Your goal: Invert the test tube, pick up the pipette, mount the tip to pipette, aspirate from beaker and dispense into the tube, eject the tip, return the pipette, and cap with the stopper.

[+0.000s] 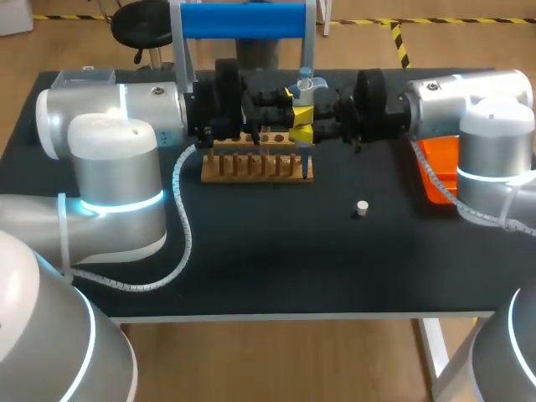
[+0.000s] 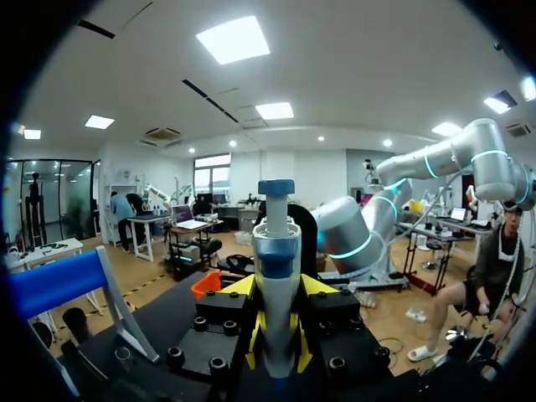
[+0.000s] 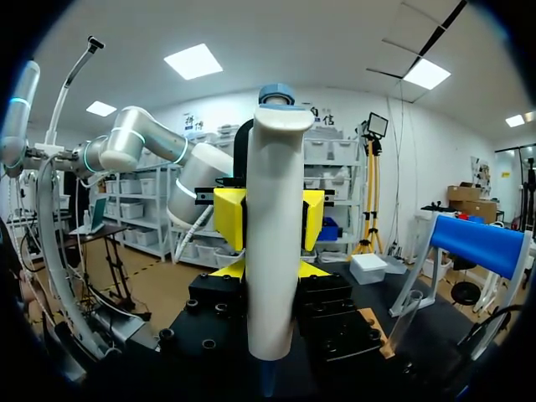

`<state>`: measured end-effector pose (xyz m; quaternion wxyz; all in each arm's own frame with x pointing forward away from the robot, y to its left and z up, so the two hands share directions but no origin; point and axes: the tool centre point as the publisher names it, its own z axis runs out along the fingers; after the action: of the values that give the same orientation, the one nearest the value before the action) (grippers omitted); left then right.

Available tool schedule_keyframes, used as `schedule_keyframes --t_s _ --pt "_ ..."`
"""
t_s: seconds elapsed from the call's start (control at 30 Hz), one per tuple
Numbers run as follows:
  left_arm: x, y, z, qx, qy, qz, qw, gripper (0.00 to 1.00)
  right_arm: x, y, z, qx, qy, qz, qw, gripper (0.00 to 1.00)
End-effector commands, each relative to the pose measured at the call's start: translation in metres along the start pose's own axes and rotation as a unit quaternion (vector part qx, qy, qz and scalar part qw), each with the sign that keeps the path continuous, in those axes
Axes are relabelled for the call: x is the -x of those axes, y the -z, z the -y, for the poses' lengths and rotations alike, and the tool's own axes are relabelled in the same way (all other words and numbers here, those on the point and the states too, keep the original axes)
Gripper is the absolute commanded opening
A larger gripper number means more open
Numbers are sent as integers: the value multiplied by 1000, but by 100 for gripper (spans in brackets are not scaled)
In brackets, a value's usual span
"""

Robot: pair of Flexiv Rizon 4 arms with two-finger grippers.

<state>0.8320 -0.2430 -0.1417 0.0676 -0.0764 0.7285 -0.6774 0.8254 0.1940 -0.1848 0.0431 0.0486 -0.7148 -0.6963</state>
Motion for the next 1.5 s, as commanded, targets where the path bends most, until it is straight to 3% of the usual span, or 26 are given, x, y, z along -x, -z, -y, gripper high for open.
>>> schedule_keyframes --t_s 0.03,0.07,0.13,0.17,0.43,0.6,0.83,1.2,1.5 --pt "2 -1 -1 -2 -1 2 1000 0 -2 0 1 -2 0 -5 1000 0" --pt "2 -1 -1 -2 -1 2 1000 0 -2 0 1 -3 0 -6 1000 0" --pt "2 -1 -1 -2 -1 2 1000 0 -2 0 1 -5 1 -8 1000 58" --pt "2 -1 -1 -2 -1 2 1000 0 -2 0 1 -5 1 -10 1000 100" --pt "2 -1 -1 -2 -1 2 1000 0 -7 13 3 -13 11 -26 1000 100" --pt "2 -1 -1 -2 -1 2 1000 0 -7 36 4 -17 13 -27 999 100" --pt "2 -1 -1 -2 -1 2 1000 0 3 75 1 -20 18 4 1000 100" --pt "2 -1 -1 -2 -1 2 1000 0 55 112 -3 -39 17 76 996 100" --pt "2 -1 -1 -2 -1 2 1000 0 119 110 -12 -67 15 129 989 100"
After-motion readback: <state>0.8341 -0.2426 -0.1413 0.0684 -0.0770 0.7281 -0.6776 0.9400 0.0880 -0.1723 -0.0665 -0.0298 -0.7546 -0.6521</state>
